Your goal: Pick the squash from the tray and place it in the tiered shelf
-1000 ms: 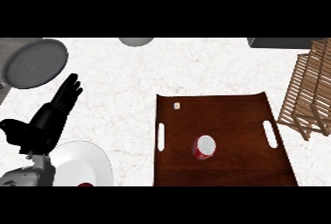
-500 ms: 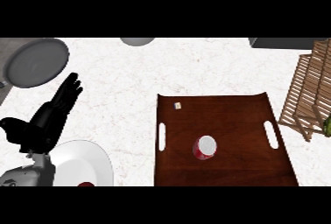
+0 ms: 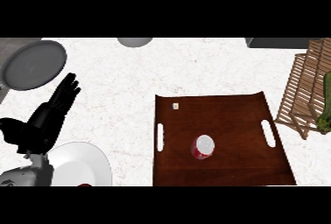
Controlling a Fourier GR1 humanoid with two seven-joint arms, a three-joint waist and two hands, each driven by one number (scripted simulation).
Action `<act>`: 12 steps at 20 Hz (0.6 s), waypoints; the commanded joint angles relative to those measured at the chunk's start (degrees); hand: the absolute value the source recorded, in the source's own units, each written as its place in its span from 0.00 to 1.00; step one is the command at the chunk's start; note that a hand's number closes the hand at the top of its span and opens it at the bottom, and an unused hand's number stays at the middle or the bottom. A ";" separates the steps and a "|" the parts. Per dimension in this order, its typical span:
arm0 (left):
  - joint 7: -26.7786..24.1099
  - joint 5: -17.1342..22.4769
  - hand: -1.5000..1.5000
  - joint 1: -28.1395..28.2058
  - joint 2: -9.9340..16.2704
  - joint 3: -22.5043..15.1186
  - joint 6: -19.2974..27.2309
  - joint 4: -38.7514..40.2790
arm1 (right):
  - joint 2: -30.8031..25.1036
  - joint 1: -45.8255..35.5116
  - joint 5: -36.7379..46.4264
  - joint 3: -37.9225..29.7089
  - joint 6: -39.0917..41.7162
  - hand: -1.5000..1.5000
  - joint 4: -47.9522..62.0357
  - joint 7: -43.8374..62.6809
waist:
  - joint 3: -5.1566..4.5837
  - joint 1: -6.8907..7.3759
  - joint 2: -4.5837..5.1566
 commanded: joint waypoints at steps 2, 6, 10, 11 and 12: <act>1.35 0.68 0.50 0.64 0.63 0.35 -0.67 -1.40 | -3.30 -6.25 -6.03 -4.74 14.59 0.00 4.88 5.42 | -0.01 0.13 -0.13; -0.33 0.40 0.50 0.28 -0.01 -0.32 -0.77 -0.67 | -7.66 -11.54 -10.13 -8.23 24.01 0.00 12.02 16.68 | -0.07 1.04 0.27; -0.37 0.17 0.50 -0.71 1.01 0.27 -1.15 0.45 | -10.59 -13.23 -12.90 -10.68 30.84 0.00 17.91 24.26 | 0.06 0.94 0.78; -0.78 -0.08 0.50 0.11 -0.47 -0.86 -0.50 -0.60 | -12.80 -13.74 -12.79 -10.66 32.78 0.00 18.75 26.34 | 0.09 1.27 0.81; -0.38 0.58 0.50 0.77 -0.82 -0.71 -0.52 -1.16 | -12.56 -13.24 -13.31 -11.32 32.21 0.00 19.88 26.70 | 0.21 1.89 0.98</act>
